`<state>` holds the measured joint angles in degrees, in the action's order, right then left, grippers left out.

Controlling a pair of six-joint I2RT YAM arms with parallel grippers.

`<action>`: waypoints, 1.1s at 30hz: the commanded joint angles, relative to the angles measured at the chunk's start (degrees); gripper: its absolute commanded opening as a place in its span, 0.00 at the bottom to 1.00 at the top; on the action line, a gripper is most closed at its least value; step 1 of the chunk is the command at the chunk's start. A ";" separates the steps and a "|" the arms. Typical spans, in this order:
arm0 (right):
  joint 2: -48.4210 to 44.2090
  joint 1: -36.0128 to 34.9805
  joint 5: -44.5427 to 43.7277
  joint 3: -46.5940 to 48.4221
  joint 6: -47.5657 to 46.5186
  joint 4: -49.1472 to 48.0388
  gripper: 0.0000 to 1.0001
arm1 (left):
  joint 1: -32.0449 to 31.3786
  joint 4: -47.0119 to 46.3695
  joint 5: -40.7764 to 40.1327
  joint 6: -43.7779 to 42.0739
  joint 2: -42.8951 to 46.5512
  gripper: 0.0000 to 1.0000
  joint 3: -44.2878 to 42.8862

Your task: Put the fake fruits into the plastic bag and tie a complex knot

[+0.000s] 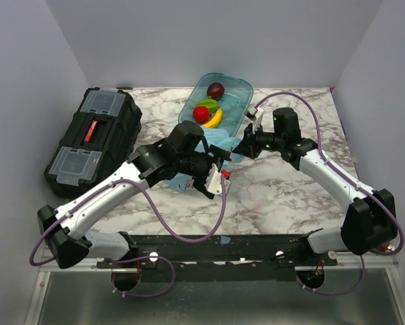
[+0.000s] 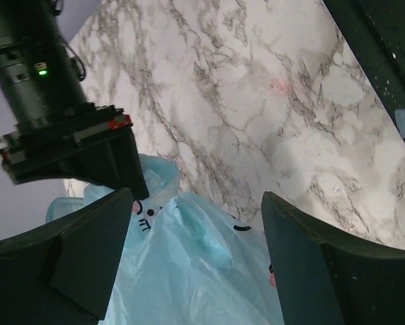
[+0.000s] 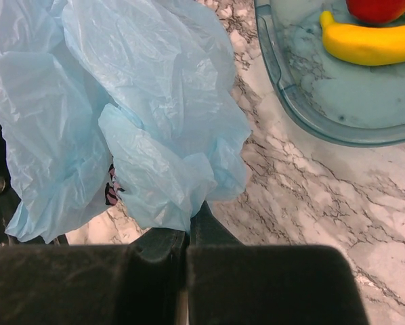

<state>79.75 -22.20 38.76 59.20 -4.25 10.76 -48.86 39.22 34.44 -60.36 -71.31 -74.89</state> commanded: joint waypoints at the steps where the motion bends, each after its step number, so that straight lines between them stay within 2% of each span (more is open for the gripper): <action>1: -1.23 -0.47 1.71 -0.15 1.40 -0.74 0.01 | -1.06 8.85 -5.93 -12.61 -6.24 0.77 -4.33; 6: -2.23 -0.65 2.02 -0.83 1.65 -1.35 0.01 | -0.97 6.97 -10.42 -16.29 -9.79 0.79 -5.35; 11: -2.77 -0.61 1.92 -1.02 0.96 -0.85 0.01 | -0.73 9.38 -13.03 -17.47 -13.40 0.78 -8.61; 14: -2.94 -0.68 2.01 -1.19 0.82 -0.83 0.01 | 0.32 4.42 -13.43 -16.61 -12.19 0.82 -6.10; 16: -2.90 -0.67 2.06 -1.19 0.91 -0.76 0.01 | 0.76 4.40 -13.78 -16.88 -12.31 0.80 -5.67; 17: -2.91 -0.65 1.61 -1.10 0.91 -0.66 0.01 | 0.87 6.31 -14.48 -17.05 -12.77 0.75 -6.35; 20: -3.12 -0.53 -1.71 -0.43 0.39 0.61 0.01 | 2.26 12.12 -14.18 -16.57 -13.35 0.46 -8.15; 22: -3.90 -0.28 -3.83 -0.31 -1.18 2.05 0.01 | 3.90 13.90 -12.51 -16.25 -11.59 0.24 -7.44; 23: -4.18 0.22 -5.08 -0.23 -1.59 2.73 0.01 | 4.94 14.10 -11.84 -16.14 -10.41 0.05 -6.73; 24: -4.32 1.06 -6.13 -0.01 -2.16 3.72 0.01 | 5.94 14.09 -10.98 -16.07 -8.60 0.00 -5.74; 28: -4.76 7.13 -9.95 0.76 -7.44 8.69 0.01 | 11.44 14.67 -4.65 -13.42 -1.25 0.00 -4.01; 33: -4.84 20.04 -11.57 1.02 -18.42 15.03 0.01 | 22.90 12.73 6.59 -5.96 5.46 0.00 -4.27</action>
<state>76.14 -10.22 31.42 58.87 -12.36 18.17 -33.74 52.05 28.71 -72.86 -71.09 -78.94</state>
